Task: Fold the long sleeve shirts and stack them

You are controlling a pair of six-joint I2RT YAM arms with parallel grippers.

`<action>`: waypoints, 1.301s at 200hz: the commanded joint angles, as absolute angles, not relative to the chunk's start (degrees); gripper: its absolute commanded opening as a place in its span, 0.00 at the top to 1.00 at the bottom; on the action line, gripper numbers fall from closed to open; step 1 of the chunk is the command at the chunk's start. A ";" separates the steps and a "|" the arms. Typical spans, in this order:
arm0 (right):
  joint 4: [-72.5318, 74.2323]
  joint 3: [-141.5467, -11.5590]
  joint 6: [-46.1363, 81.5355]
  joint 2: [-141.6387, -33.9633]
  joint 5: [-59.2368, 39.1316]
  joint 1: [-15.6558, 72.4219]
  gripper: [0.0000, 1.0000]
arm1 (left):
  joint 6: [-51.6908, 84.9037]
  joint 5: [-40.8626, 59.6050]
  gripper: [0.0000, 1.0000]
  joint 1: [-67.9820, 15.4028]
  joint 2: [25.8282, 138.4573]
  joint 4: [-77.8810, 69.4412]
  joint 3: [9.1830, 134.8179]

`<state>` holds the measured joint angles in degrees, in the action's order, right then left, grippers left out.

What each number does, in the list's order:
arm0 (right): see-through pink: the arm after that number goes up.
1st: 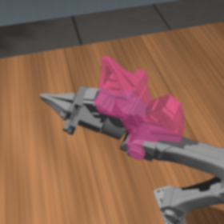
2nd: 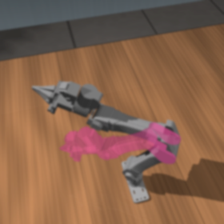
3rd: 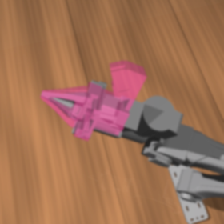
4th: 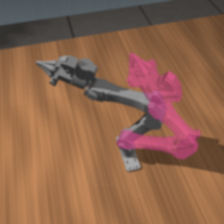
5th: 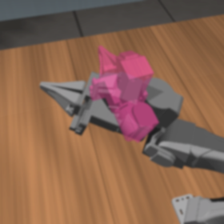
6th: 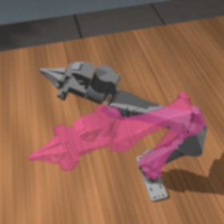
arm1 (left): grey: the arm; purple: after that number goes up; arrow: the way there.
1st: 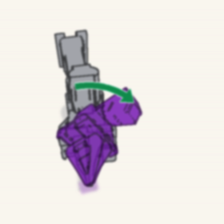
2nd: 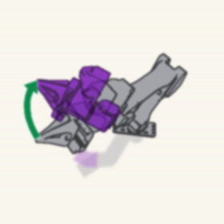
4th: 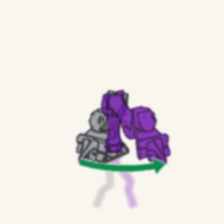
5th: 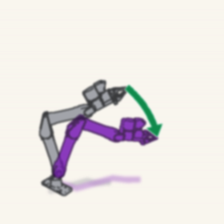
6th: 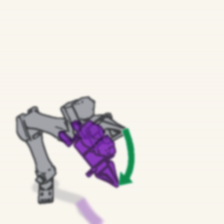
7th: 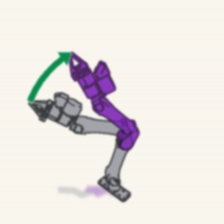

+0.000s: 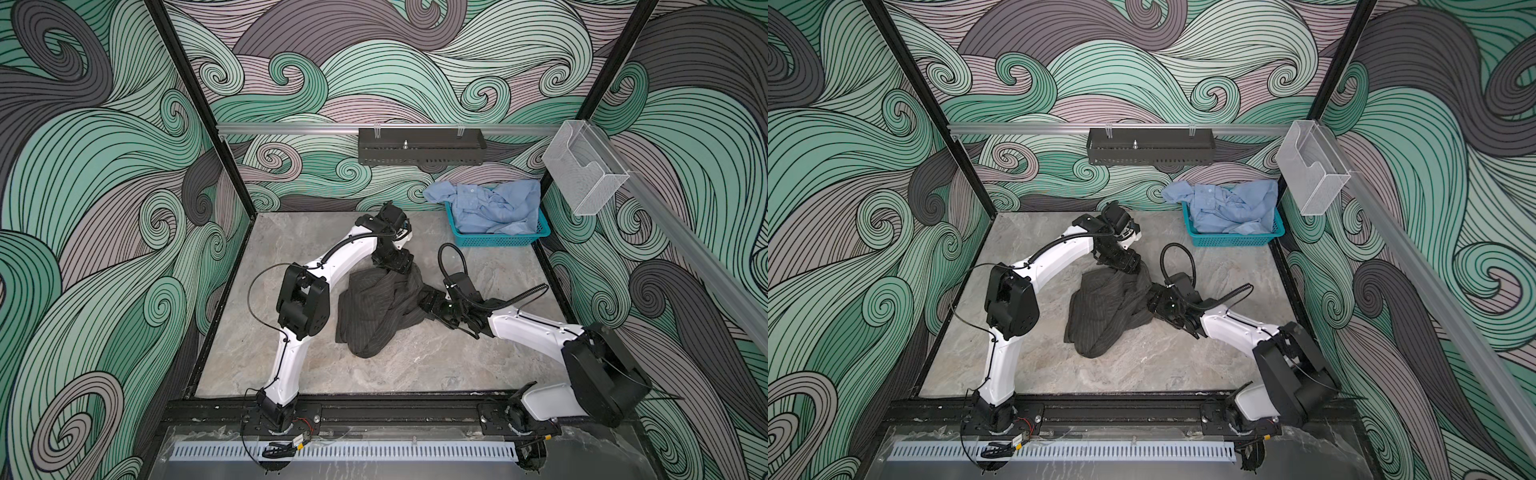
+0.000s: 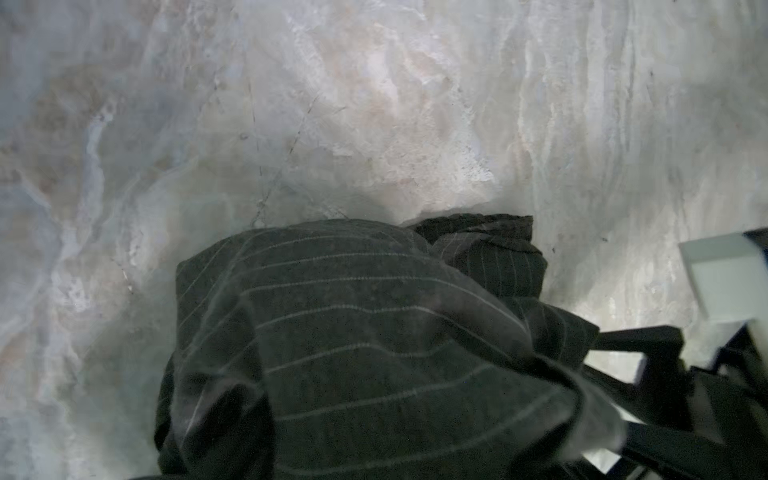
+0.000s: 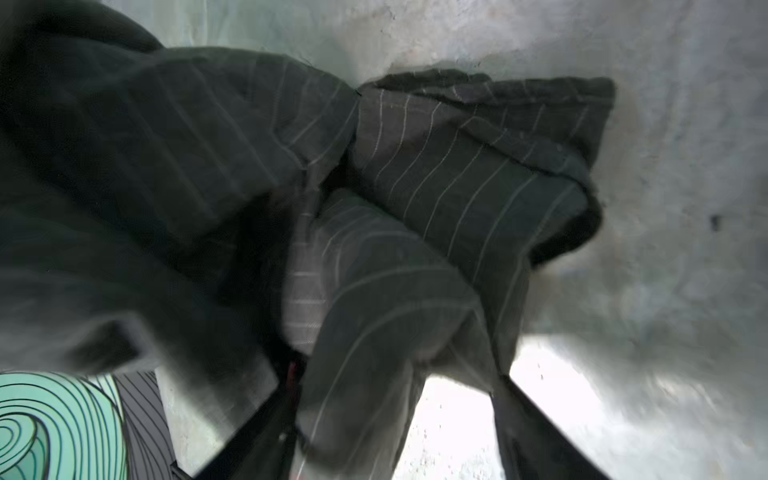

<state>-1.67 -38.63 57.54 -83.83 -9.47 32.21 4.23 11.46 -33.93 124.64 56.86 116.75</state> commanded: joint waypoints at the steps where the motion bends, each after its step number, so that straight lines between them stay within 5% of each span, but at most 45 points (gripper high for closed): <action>1: 4.36 -39.02 59.64 -86.90 -12.43 31.24 0.48 | 2.88 6.46 0.64 -34.10 126.16 62.87 122.83; 19: 4.99 -39.39 59.28 -87.26 -12.64 30.29 0.89 | 4.17 1.61 0.99 -33.72 125.68 64.11 125.40; 29: 2.09 -40.70 57.12 -86.13 -11.89 29.78 1.00 | 6.04 -1.28 1.00 -32.59 123.20 63.30 124.66; 76: -24.13 -57.10 33.83 -78.87 -2.45 26.73 1.00 | 20.63 -6.25 1.00 -13.74 98.28 55.15 105.78; 114: -32.87 -73.18 14.55 -84.50 -2.02 26.02 1.00 | 22.16 -6.54 1.00 -2.02 81.93 52.86 91.38; 174: -41.63 -97.87 5.83 -105.40 -2.89 24.97 1.00 | 21.26 -0.62 1.00 0.18 78.80 54.88 82.90; 208: -47.39 -104.16 4.35 -106.47 -4.99 25.05 1.00 | 18.08 3.76 1.00 0.18 76.96 57.23 84.42; 249: -54.49 -110.43 -0.70 -105.74 -4.62 24.70 1.00 | 17.89 12.94 0.83 -0.35 74.27 58.30 82.11; 260: -56.64 -112.70 -1.14 -107.69 -4.11 24.69 0.86 | 18.43 13.91 0.81 -1.01 74.55 57.86 80.80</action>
<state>-50.02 -107.83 2.39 -107.48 -6.17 25.58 18.46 8.78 -0.64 75.42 56.05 81.67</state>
